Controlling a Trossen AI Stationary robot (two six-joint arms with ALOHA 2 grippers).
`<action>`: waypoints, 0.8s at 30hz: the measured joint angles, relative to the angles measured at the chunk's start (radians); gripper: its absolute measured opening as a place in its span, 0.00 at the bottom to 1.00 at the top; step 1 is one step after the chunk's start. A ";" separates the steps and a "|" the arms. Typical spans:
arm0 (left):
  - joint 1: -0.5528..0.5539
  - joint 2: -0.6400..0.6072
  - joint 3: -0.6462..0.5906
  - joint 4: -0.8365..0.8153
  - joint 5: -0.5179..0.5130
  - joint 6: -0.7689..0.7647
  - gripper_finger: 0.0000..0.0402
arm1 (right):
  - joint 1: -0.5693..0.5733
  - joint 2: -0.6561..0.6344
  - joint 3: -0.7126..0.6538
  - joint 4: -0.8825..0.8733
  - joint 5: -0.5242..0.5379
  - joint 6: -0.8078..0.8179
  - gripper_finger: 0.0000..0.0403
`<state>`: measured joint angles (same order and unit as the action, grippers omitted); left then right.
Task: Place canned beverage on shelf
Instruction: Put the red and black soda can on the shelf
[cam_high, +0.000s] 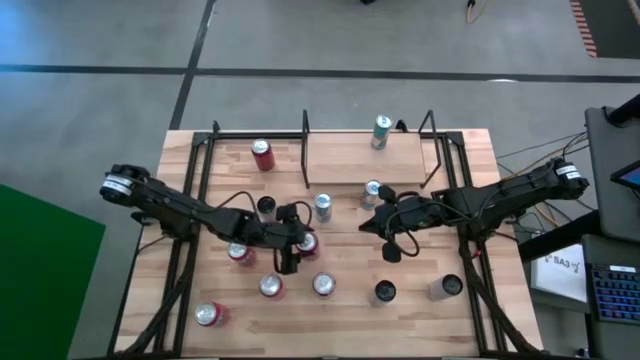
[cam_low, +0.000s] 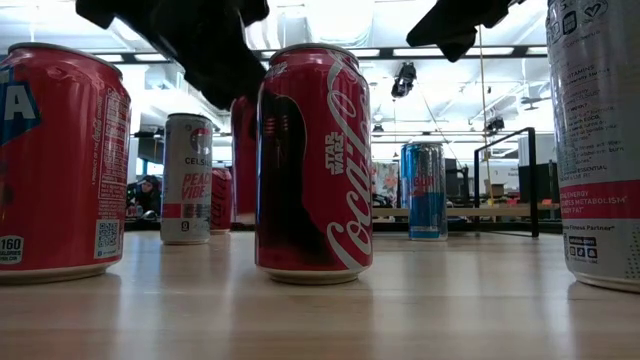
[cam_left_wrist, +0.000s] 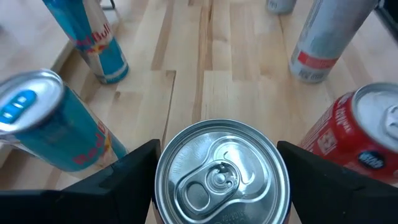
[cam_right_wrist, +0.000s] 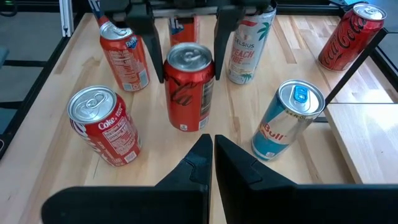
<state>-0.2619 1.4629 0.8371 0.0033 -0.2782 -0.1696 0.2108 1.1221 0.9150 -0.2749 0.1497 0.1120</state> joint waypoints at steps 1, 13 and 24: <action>0.000 -0.010 0.000 -0.001 0.000 0.000 0.71 | 0.000 0.000 0.000 0.000 0.000 0.000 0.02; 0.000 -0.092 0.000 0.012 0.000 0.033 0.71 | 0.000 0.000 0.000 0.001 0.000 0.000 0.02; 0.018 -0.131 0.141 -0.054 0.001 0.222 0.71 | -0.007 0.056 0.000 0.045 0.008 -0.057 0.02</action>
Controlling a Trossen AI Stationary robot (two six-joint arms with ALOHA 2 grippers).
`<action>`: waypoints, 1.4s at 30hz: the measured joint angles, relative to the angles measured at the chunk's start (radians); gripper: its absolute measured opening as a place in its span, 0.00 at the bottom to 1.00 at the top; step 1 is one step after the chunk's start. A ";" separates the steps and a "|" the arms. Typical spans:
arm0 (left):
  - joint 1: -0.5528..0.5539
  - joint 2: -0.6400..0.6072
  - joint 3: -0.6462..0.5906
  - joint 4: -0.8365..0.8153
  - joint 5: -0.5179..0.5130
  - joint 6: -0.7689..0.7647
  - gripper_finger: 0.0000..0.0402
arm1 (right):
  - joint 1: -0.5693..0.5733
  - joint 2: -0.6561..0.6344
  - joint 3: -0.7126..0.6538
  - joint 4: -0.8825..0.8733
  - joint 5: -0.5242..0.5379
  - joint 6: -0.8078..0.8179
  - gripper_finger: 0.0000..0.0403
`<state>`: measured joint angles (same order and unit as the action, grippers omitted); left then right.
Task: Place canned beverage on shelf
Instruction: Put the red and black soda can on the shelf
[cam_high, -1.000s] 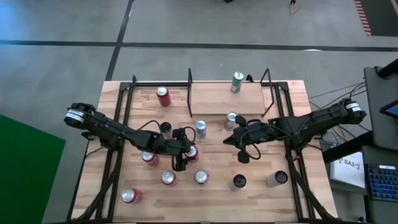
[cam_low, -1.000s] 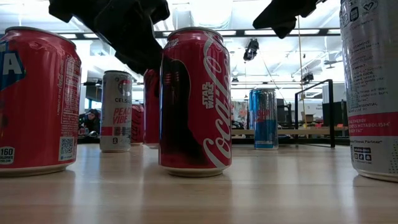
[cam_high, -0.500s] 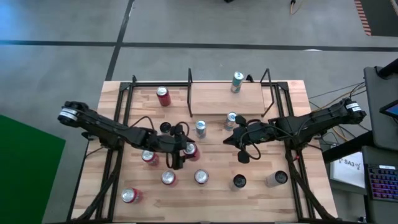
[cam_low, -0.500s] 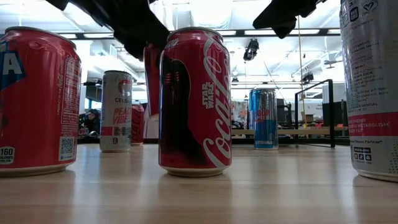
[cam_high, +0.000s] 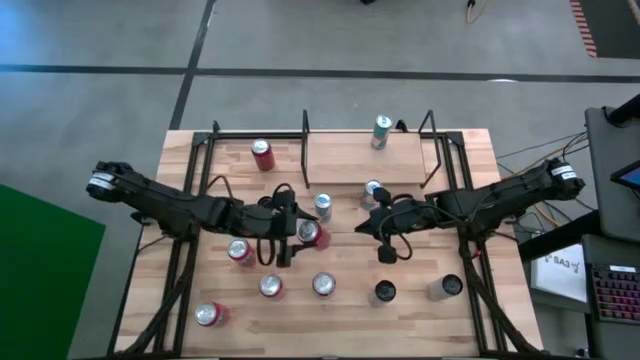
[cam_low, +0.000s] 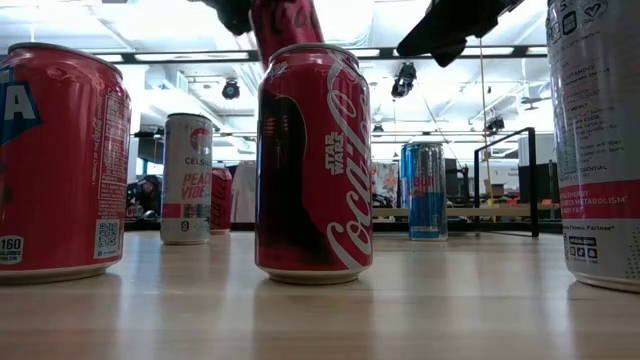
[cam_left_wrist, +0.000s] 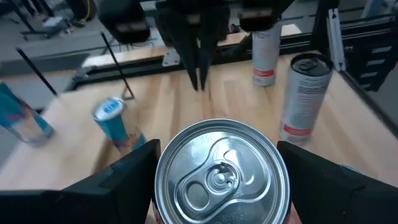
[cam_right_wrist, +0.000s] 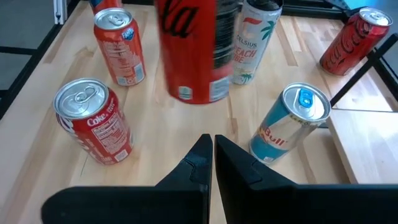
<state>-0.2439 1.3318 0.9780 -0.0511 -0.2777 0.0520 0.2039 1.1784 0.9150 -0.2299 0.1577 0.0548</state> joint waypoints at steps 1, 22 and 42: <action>0.007 0.001 0.015 -0.013 0.000 0.019 0.71 | -0.002 0.003 0.000 0.008 0.001 -0.004 0.02; 0.275 0.006 0.203 -0.134 0.114 0.183 0.72 | -0.121 0.002 0.000 0.045 0.000 -0.102 0.02; 0.477 0.156 0.420 -0.222 0.235 0.205 0.72 | -0.146 -0.095 0.000 -0.009 -0.001 -0.134 0.02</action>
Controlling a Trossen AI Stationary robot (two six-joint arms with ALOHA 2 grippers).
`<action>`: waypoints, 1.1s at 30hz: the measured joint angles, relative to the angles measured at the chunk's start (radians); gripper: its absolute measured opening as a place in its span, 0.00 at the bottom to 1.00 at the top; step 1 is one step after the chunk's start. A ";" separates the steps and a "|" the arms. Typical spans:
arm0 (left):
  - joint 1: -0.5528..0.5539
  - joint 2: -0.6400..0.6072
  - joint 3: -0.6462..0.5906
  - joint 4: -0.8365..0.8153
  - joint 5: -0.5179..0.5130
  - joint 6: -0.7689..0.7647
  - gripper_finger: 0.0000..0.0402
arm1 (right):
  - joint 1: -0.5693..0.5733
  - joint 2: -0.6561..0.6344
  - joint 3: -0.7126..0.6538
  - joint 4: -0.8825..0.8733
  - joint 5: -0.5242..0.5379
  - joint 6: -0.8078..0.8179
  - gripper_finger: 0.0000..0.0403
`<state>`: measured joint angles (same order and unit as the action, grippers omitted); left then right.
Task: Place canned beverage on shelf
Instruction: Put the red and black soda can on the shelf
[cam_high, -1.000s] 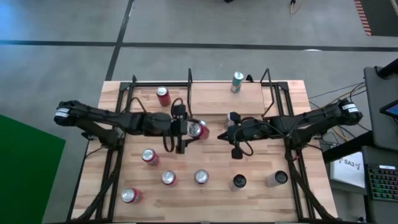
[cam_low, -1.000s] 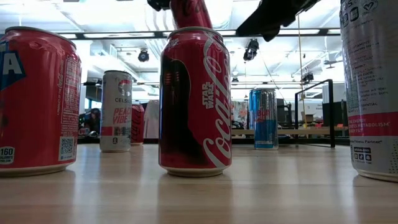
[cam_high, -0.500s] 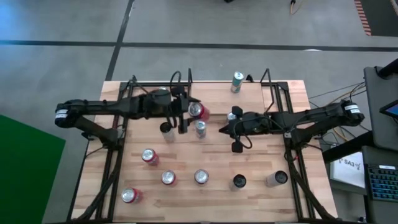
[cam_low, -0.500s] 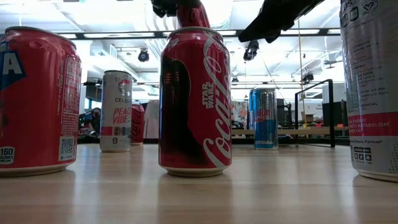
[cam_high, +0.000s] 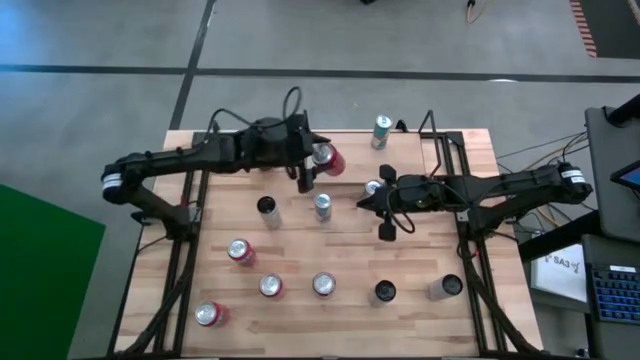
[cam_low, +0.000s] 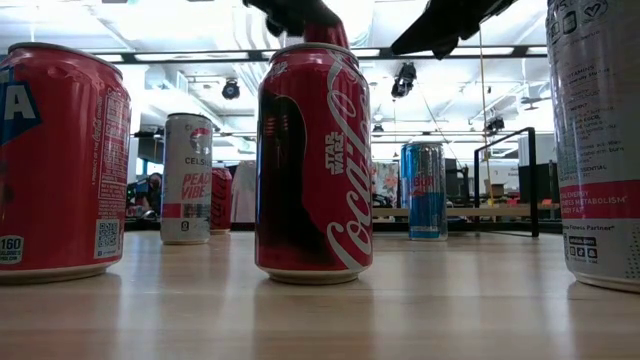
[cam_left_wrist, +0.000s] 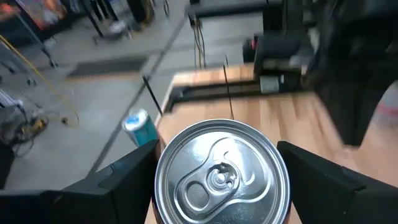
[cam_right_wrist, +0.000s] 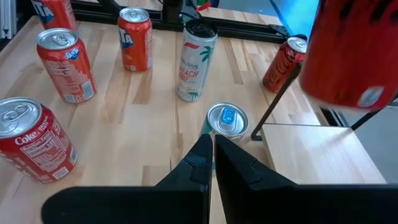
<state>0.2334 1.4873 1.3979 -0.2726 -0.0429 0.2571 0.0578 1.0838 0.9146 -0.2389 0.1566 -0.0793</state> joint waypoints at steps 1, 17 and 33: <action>0.009 0.024 0.023 -0.022 0.006 0.006 0.72 | 0.000 -0.004 0.000 -0.007 0.000 0.000 0.02; 0.108 0.351 0.323 -0.183 0.036 -0.087 0.72 | 0.000 -0.070 0.000 -0.043 -0.003 0.007 0.02; 0.115 0.444 0.362 -0.193 0.002 -0.277 0.72 | 0.000 -0.069 0.000 -0.049 -0.002 0.011 0.02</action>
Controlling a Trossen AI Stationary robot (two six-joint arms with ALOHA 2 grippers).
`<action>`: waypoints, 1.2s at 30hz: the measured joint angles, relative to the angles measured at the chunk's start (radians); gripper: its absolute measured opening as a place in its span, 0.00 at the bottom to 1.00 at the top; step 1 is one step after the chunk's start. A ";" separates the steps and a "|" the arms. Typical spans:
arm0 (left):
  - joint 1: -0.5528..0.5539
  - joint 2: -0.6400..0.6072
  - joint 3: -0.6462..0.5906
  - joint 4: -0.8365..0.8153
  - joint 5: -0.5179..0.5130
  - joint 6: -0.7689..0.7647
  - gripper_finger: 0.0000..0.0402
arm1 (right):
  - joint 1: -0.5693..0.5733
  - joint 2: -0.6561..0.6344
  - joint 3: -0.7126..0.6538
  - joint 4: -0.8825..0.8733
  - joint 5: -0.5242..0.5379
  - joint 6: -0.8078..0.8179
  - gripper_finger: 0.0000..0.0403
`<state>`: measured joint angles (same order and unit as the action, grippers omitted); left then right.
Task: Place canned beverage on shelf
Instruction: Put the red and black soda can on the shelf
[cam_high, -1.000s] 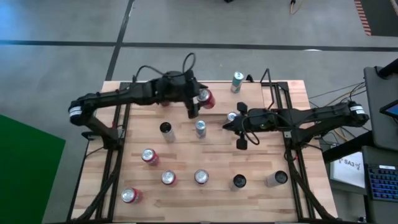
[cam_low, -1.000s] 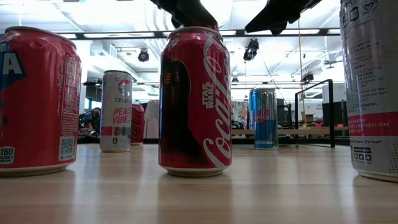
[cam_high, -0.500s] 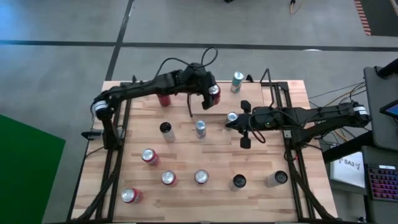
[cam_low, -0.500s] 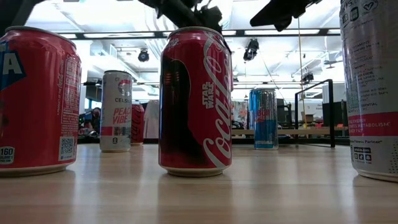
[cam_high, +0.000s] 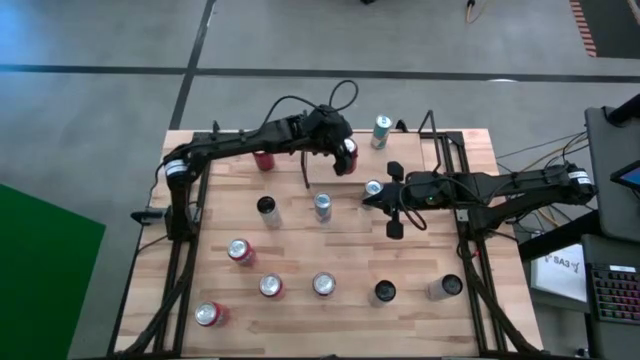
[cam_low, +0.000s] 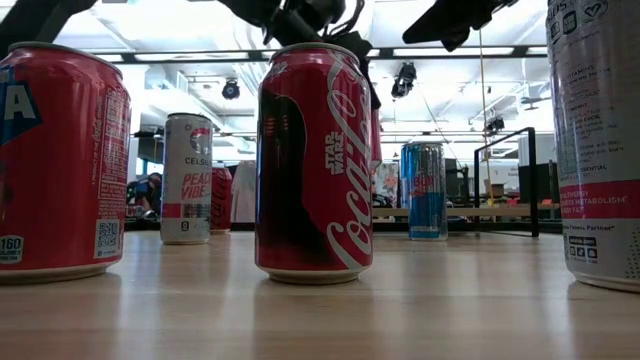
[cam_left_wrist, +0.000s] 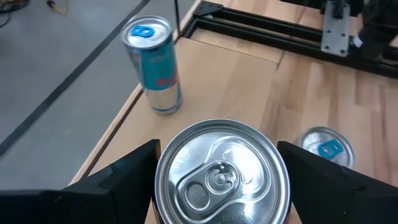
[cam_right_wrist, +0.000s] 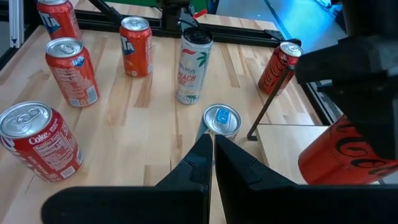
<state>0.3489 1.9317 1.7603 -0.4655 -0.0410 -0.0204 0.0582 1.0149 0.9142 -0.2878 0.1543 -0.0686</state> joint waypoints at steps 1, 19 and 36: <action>0.000 0.001 -0.001 0.000 -0.001 -0.006 0.72 | 0.000 0.000 0.000 0.000 0.000 0.000 0.02; -0.003 0.001 -0.109 0.112 -0.044 -0.044 0.72 | 0.000 0.000 0.000 -0.015 -0.005 0.000 0.02; -0.010 0.004 -0.173 0.206 -0.050 -0.013 0.72 | 0.000 0.000 -0.001 -0.022 -0.005 0.001 0.02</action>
<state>0.3389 1.9353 1.5871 -0.2592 -0.0910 -0.0339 0.0582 1.0149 0.9135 -0.3100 0.1497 -0.0678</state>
